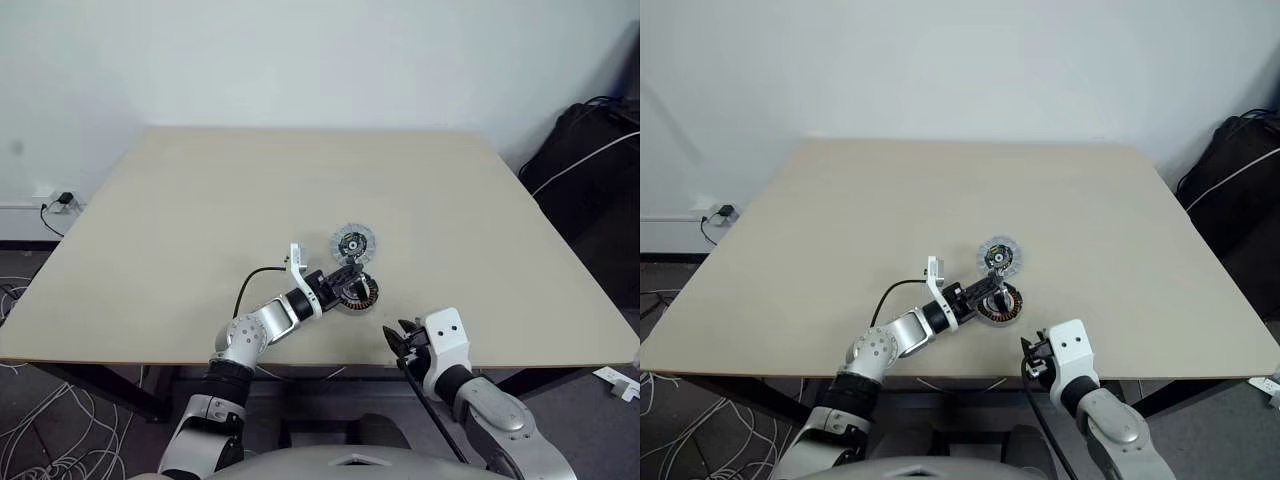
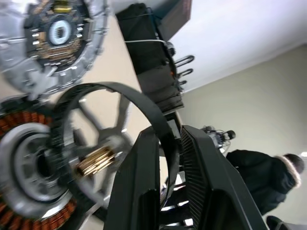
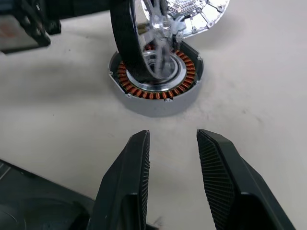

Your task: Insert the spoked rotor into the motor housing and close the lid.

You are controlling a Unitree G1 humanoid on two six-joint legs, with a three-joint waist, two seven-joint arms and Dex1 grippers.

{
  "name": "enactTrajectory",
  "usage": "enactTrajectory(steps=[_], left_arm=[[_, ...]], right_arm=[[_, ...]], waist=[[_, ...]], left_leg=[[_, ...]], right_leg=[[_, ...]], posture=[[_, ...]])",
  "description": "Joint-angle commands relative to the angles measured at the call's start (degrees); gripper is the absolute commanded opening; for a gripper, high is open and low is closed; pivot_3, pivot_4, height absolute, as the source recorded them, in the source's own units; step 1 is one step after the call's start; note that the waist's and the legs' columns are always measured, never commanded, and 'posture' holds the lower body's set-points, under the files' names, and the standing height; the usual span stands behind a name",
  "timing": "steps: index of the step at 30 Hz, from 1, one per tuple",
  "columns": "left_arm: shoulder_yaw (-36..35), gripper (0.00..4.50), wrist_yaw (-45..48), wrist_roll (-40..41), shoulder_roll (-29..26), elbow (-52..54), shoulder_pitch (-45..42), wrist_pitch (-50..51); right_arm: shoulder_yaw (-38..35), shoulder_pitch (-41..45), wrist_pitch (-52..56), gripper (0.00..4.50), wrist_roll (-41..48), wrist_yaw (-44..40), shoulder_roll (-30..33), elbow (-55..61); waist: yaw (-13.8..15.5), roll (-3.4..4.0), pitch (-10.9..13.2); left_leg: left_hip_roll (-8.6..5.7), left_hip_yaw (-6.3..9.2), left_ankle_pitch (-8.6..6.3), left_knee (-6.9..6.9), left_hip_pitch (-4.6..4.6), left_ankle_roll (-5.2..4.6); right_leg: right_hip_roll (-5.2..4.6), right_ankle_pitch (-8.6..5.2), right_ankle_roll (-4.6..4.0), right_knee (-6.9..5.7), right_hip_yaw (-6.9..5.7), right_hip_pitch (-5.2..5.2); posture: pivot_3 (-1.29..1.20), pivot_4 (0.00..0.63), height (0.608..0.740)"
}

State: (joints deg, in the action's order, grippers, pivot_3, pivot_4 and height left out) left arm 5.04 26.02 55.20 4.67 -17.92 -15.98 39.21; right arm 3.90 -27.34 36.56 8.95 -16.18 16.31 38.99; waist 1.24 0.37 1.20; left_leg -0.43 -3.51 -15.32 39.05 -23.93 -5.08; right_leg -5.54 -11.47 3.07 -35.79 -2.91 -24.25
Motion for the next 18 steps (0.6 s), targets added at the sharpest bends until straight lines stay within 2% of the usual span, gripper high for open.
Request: enactTrajectory(steps=[1,6,8,18], left_arm=[[-0.4,0.79,1.2,2.3,10.7,1.0,1.4,-0.3],[0.4,0.79,1.6,2.3,10.6,0.7,1.4,0.2],[0.5,1.16,1.5,2.2,10.6,0.6,1.4,0.3],[2.6,4.40,3.0,-0.5,11.4,-3.7,-2.2,-0.8]], right_arm=[[-1.4,0.3,-1.5,1.67,0.5,0.5,-0.1,2.7],[-1.1,0.5,-1.5,1.67,0.4,0.7,0.0,2.5],[-1.1,0.6,-1.5,1.67,0.4,0.8,0.1,2.5],[-0.8,0.6,-1.9,1.67,0.2,1.3,-0.1,2.5]], waist=[[0.0,0.00,0.0],[0.0,0.00,0.0],[0.0,0.00,0.0],[0.1,-0.01,0.0]], left_leg=[[0.00,0.00,0.00,0.00,0.00,0.00],[0.00,0.00,0.00,0.00,0.00,0.00],[0.00,0.00,0.00,0.01,0.00,0.00],[-0.02,0.00,0.00,0.03,0.01,-0.01]], right_leg=[[0.00,0.00,0.00,0.00,0.01,0.00],[0.00,0.00,0.00,0.00,0.00,0.00],[0.01,0.00,0.00,0.00,0.00,0.01],[0.05,0.00,0.00,0.00,-0.02,0.04]], posture=[[0.00,0.000,0.740],[0.00,0.000,0.740],[0.00,0.000,0.740],[0.00,0.000,0.740]])
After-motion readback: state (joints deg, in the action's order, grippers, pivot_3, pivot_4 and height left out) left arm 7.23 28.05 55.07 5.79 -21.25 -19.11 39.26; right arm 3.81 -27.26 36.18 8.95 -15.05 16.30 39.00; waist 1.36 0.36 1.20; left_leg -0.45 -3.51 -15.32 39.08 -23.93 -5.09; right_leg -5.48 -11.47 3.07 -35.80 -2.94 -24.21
